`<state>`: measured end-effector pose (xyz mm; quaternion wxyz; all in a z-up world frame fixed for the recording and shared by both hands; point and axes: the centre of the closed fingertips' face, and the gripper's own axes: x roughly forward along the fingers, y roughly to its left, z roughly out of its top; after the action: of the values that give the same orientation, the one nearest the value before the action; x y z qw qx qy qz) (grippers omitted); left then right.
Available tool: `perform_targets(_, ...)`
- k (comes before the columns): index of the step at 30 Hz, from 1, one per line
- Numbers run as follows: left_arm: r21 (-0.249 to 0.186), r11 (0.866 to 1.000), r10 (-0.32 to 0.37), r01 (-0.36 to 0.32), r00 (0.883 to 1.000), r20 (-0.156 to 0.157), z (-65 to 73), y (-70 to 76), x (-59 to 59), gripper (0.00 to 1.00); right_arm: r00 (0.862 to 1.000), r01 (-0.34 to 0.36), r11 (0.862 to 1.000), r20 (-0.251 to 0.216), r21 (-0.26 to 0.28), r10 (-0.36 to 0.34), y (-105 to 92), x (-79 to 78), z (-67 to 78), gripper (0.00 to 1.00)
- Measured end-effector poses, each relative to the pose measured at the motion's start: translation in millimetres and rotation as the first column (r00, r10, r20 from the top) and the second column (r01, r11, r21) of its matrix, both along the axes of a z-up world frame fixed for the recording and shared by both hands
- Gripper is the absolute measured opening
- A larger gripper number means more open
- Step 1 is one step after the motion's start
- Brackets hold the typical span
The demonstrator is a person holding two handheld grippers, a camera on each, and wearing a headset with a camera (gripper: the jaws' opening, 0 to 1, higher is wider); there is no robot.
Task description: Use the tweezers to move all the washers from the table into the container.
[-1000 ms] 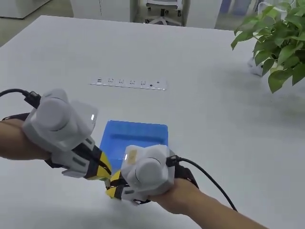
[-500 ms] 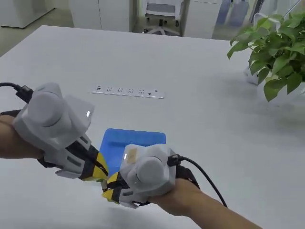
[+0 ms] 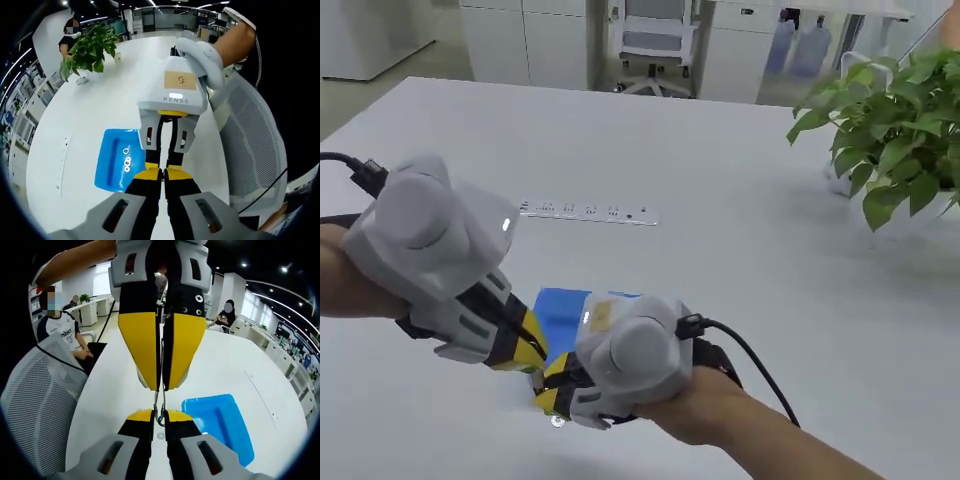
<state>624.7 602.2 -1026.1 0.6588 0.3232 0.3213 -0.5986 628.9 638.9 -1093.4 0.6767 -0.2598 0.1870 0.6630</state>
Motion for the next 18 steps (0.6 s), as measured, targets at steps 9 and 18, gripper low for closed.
perform_targets(9, -0.002, 1.0, -0.013, 0.013, 1.0, 0.02, 7.8, -3.9, 13.3, 0.06, 1.0, 0.012, 1.0, 0.018, 0.005, -0.012, -2.9, 15.1, 8.4, 0.1)
perform_targets(18, -0.01, 1.0, -0.02, 0.02, 0.999, 0.042, 11.4, -6.9, 30.5, 0.06, 0.999, 0.025, 1.0, 0.035, 0.006, -0.025, -6.7, 35.2, 12.0, 0.1)
